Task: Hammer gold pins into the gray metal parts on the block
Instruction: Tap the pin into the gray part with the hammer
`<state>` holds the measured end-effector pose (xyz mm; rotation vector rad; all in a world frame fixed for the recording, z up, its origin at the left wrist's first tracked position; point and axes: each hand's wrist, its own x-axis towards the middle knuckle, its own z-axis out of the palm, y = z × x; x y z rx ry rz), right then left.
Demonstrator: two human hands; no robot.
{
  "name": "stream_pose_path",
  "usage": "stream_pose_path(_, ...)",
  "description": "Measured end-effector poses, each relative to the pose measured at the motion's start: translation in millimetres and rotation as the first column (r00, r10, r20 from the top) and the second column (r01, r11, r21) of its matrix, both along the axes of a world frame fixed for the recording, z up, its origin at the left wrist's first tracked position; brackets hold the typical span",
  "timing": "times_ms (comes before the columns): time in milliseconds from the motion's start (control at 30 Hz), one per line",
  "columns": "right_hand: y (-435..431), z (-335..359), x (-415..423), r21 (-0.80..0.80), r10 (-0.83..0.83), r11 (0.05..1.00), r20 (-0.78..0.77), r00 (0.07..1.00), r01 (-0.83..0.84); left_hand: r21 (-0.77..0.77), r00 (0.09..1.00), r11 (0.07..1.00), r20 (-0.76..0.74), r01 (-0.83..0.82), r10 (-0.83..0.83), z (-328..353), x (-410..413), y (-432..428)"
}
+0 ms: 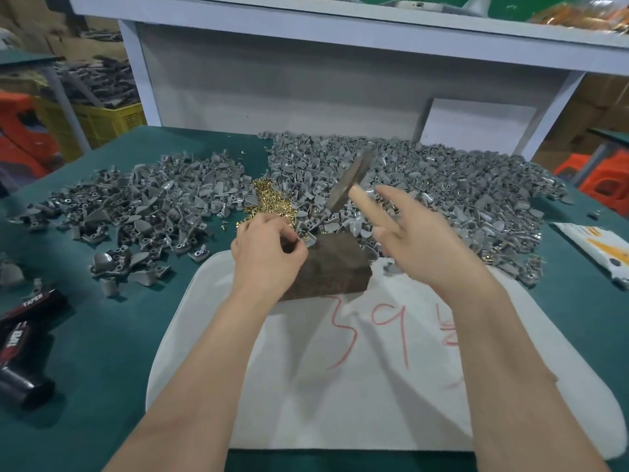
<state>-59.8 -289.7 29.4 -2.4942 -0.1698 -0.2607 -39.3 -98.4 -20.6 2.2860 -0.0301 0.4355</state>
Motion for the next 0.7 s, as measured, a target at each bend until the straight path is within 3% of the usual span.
stream_pose_path(100,5.1,-6.7,-16.7,0.027,0.117,0.992,0.137,0.984,-0.121,-0.019,1.0,1.0,0.007,0.017,-0.017,1.6,-1.2,0.3)
stream_pose_path(267,12.2,0.4,-25.2,0.059,0.028,0.997,0.378,0.925,-0.055,-0.056,1.0,0.998,-0.003,-0.005,0.005,4.3,-3.5,-0.3)
stream_pose_path(367,18.8,1.1,-31.8,-0.118,0.206,0.976,0.249,0.946,-0.181,-0.036,1.0,0.999,-0.021,-0.005,0.004,6.3,-4.8,-0.4)
stream_pose_path(433,21.6,-4.2,-31.2,-0.21,0.186,0.966,0.145,0.972,-0.153,-0.019,0.999,1.0,-0.041,0.002,-0.003,7.0,-4.5,-0.3)
stream_pose_path(600,20.2,1.0,-29.2,-0.015,0.069,0.997,0.423,0.904,-0.07,-0.065,0.999,0.998,-0.034,0.002,-0.004,6.3,-5.6,-0.5)
stream_pose_path(633,19.3,2.9,-29.2,-0.025,0.085,0.996,0.428,0.9,-0.082,-0.067,0.999,0.998,-0.036,-0.001,-0.002,6.2,-5.3,-0.5)
stream_pose_path(700,20.4,2.0,-29.7,-0.119,0.173,0.982,0.274,0.946,-0.145,-0.053,0.999,0.999,-0.048,-0.008,0.005,6.3,-5.0,-0.2)
